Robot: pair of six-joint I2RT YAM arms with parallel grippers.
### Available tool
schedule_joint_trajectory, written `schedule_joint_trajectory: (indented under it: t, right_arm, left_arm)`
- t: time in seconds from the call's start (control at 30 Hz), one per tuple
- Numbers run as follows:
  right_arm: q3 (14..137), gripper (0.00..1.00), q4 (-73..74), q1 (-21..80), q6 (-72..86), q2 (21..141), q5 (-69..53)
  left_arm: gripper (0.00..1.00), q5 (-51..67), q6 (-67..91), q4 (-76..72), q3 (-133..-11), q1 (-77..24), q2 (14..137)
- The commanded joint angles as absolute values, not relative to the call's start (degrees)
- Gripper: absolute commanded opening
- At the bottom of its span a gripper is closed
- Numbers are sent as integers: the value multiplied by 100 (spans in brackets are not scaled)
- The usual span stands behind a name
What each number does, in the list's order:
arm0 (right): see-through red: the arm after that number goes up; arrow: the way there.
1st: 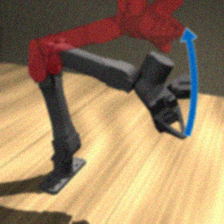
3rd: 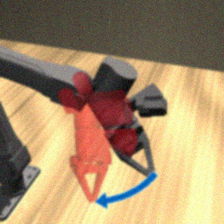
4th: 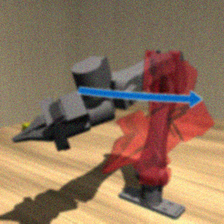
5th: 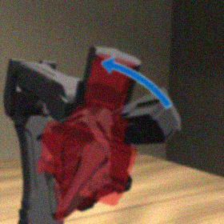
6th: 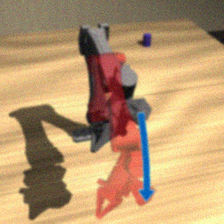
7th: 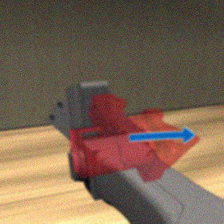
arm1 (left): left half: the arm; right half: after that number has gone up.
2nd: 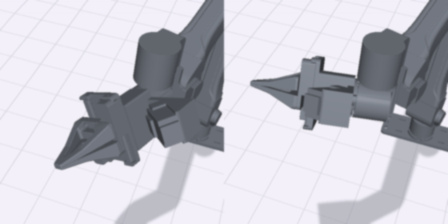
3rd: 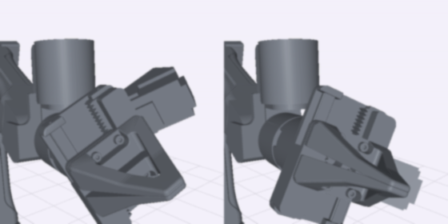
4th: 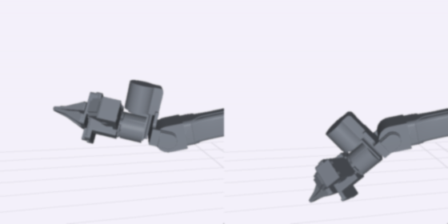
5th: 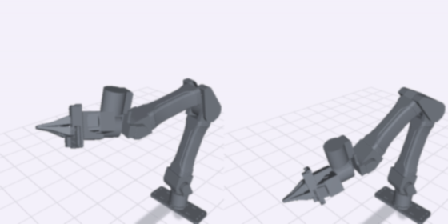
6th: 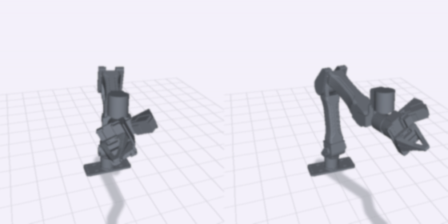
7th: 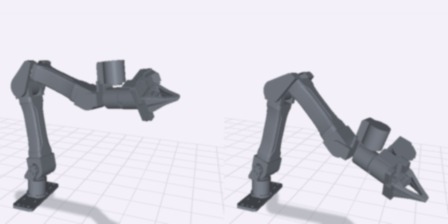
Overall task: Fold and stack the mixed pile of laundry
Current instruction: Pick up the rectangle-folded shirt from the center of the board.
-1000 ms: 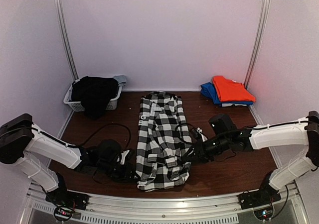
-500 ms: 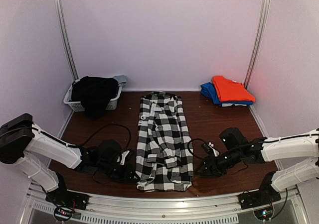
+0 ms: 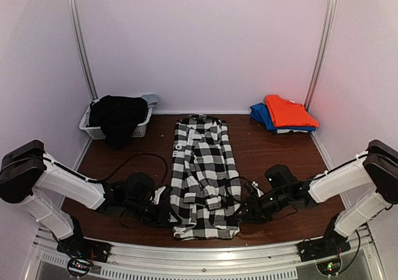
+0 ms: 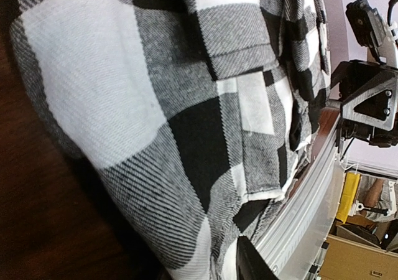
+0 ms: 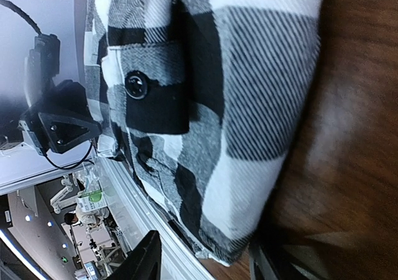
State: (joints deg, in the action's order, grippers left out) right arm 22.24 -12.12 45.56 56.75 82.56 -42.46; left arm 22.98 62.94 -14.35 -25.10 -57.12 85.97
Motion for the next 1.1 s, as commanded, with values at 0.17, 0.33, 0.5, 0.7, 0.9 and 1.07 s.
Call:
schedule_joint_trajectory:
  t: [0.17,0.33,0.5,0.7,0.9,1.07]
  right_arm:
    - [2328,35,-2220,4594,5867,9260,-4350]
    - [2295,3,-2190,4692,5995,9048,-4377]
    - [2460,0,-1384,4944,5986,8095,-4180]
    - [2823,0,-867,4919,5786,7726,-3973]
    - [3173,0,-522,4613,5449,7552,-3869]
    - [3388,0,-464,4112,5161,7526,-4028]
  left_arm:
    - [21,2299,6208,-1677,-2598,-5737,8890]
    - [0,2484,6128,-1717,-2688,-5740,8884]
    - [0,2424,6106,-1379,-2668,-5774,8237]
    - [0,2274,5942,-964,-2957,-5754,7849]
    - [0,2203,5886,-994,-3147,-5485,7639]
    - [0,2275,5611,-900,-3375,-4949,7516]
